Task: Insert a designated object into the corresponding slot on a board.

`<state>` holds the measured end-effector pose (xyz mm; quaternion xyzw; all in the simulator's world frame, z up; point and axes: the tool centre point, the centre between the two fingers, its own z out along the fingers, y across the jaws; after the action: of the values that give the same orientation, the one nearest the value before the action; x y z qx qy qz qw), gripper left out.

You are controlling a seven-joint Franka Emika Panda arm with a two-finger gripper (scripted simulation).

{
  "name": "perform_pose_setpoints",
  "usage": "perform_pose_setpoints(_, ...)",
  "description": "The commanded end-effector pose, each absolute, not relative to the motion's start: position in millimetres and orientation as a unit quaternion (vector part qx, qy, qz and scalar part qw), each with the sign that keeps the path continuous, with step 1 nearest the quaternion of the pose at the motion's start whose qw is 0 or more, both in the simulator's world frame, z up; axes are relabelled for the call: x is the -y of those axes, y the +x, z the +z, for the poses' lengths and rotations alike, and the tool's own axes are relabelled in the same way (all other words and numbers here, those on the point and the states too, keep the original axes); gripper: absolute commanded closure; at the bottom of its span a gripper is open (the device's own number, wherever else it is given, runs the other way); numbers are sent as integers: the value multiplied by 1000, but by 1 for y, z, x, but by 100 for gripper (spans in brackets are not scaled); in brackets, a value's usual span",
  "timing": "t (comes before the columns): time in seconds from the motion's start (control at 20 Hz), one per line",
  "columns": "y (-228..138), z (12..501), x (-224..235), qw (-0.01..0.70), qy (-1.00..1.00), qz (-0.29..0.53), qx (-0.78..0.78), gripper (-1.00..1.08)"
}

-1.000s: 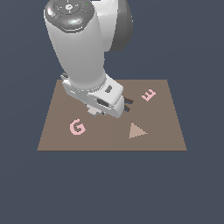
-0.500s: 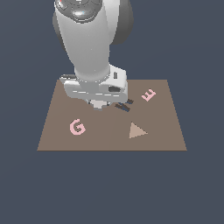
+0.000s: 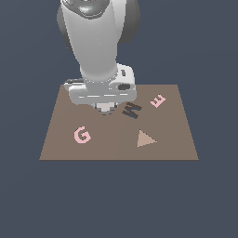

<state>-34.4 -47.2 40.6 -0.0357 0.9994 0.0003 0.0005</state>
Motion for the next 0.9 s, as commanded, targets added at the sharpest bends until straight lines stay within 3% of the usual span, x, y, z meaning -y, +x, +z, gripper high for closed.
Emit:
perform_pose_setpoints(0.0, -36, 41, 47, 1, -49, 0, -999, 108)
perform_pose_setpoints(0.65, -38, 31, 48, 1, -58, 0, -998, 108)
perform_pose_setpoints(0.7, -38, 31, 48, 1, -58, 0, -998, -92)
perform_pose_setpoints(0.85, -38, 31, 48, 1, -58, 0, -998, -92)
